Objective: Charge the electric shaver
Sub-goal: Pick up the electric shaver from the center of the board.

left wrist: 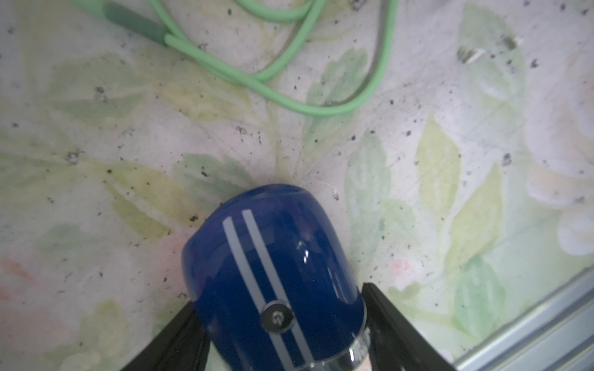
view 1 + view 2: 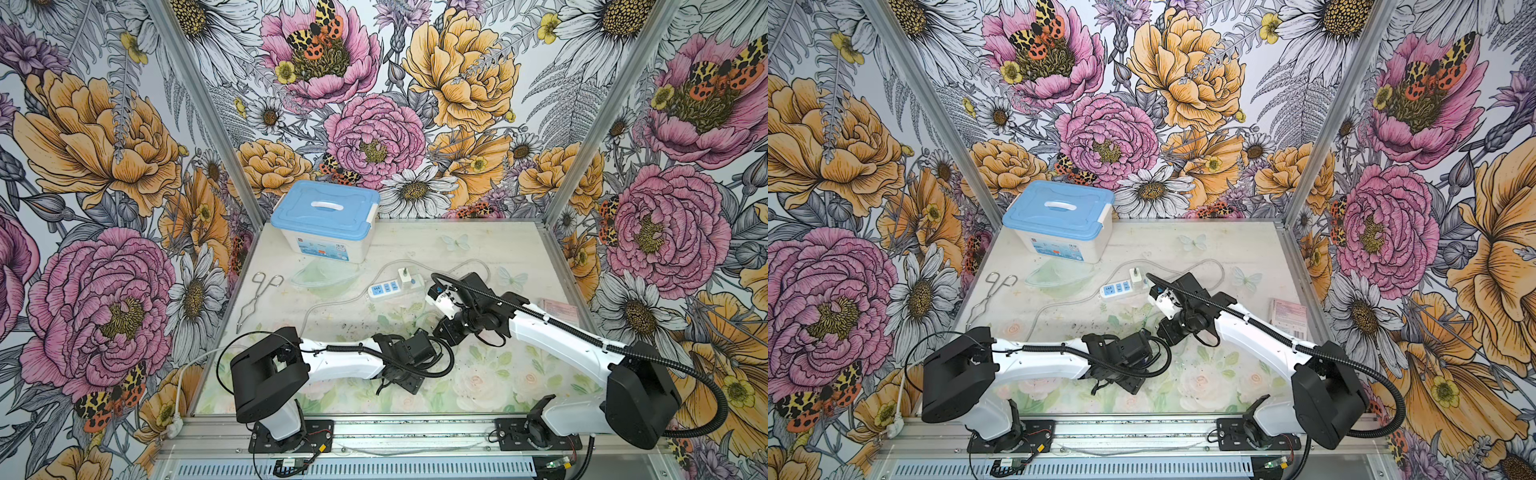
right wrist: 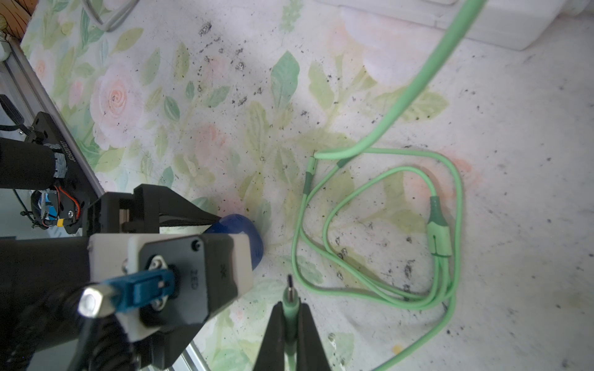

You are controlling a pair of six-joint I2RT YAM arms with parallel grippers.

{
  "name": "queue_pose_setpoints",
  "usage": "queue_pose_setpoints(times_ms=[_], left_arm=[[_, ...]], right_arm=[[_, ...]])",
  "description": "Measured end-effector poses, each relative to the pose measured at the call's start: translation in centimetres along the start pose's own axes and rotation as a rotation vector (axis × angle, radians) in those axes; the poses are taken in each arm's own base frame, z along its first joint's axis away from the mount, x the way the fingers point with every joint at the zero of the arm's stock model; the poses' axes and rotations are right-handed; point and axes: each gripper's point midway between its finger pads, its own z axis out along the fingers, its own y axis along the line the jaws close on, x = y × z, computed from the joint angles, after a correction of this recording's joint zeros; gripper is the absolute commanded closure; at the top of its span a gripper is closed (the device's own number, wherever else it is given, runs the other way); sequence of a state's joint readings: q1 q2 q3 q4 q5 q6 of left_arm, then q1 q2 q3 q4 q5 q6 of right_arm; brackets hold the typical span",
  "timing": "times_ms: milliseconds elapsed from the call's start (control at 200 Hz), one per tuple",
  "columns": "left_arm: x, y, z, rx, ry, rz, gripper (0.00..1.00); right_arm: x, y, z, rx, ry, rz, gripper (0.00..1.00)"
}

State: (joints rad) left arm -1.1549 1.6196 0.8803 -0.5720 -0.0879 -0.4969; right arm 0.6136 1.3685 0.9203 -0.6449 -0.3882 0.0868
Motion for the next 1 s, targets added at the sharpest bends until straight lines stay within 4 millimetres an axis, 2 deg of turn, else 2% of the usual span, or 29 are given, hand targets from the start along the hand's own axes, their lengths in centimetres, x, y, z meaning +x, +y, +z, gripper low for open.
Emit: queue_pose_setpoints(times_ms=[145,445,756,1001], left_arm=[[-0.2,0.1,-0.1,-0.008,0.013,-0.035,0.21],[-0.3,1.4,-0.1,-0.036,0.04,-0.151,0.21],[-2.0,0.6,-0.5,-0.024,0.028,-0.189,0.21],[-1.7,0.7,0.2,-0.038,0.049,-0.187,0.22]], right_arm=[[0.0,0.0,0.0,0.0,0.0,0.0,1.0],[0.0,0.0,0.0,0.0,-0.001,0.0,1.0],[0.0,-0.1,-0.1,0.002,-0.003,0.003,1.0],[-0.2,-0.1,-0.4,0.002,-0.013,0.001,1.0]])
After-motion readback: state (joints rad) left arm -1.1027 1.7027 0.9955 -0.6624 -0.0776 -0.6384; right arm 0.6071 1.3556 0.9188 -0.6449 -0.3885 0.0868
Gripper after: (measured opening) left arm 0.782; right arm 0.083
